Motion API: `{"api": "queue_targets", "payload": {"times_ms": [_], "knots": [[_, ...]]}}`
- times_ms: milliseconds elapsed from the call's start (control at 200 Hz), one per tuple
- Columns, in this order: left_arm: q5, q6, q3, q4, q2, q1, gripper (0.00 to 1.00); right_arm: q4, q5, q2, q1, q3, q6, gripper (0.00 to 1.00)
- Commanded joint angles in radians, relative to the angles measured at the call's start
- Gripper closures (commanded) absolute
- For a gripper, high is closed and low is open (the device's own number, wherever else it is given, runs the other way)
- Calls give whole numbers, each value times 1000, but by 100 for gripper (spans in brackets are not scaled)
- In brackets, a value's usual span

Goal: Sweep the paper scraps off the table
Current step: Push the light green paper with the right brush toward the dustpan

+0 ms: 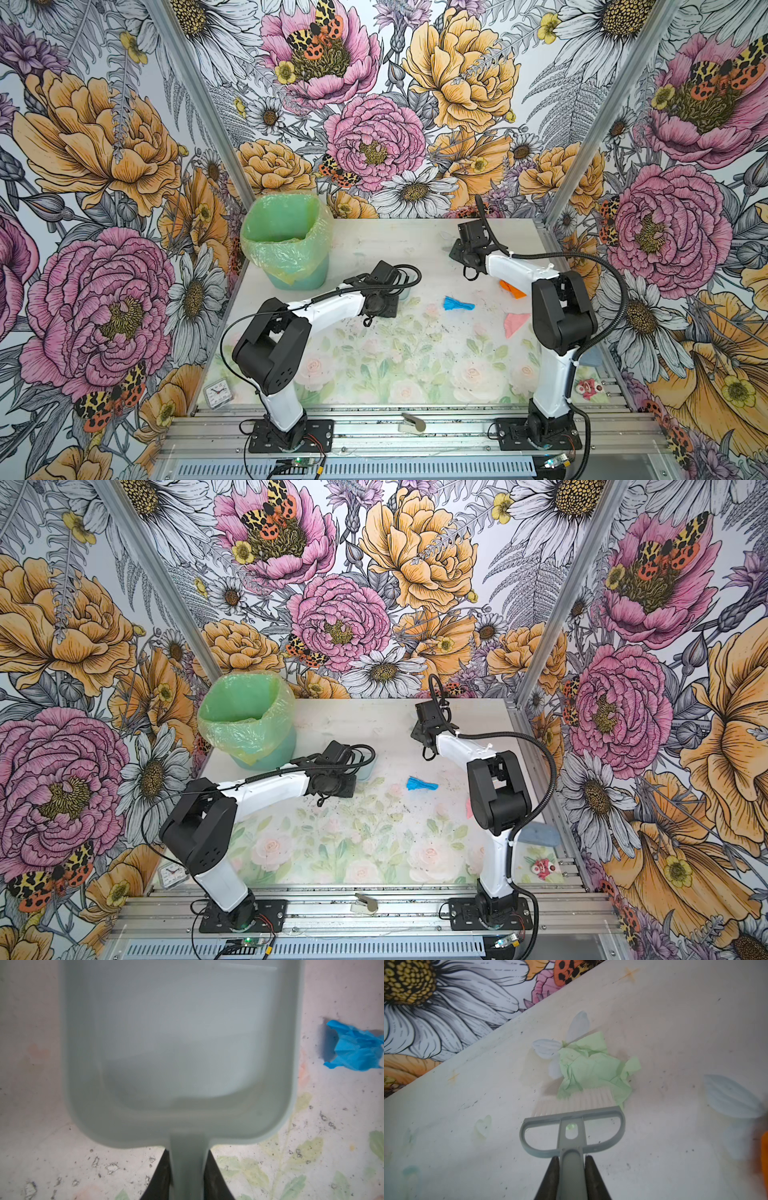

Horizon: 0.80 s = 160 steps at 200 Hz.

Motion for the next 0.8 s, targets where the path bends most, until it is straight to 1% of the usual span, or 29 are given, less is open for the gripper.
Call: {"api": "queue_targets", "payload": {"times_ms": [0,155,355,525,796], "knots": [[-11,-32,-29,32,-20,-20,94,-13,-74,-101,46,-50,34,100],[-18,-49,-57,32,-20,-47,94,-11,-105,-192,80,-102,37,100],[-1,-59,-78,26,-29,-68,94,-13,-117,-236,67,-60,-62,100],[12,-66,-84,12,-28,-74,94,-29,-92,-191,25,15,-107,100],[29,-67,-65,-12,-12,-97,94,-81,12,-69,-7,101,-202,100]]}}
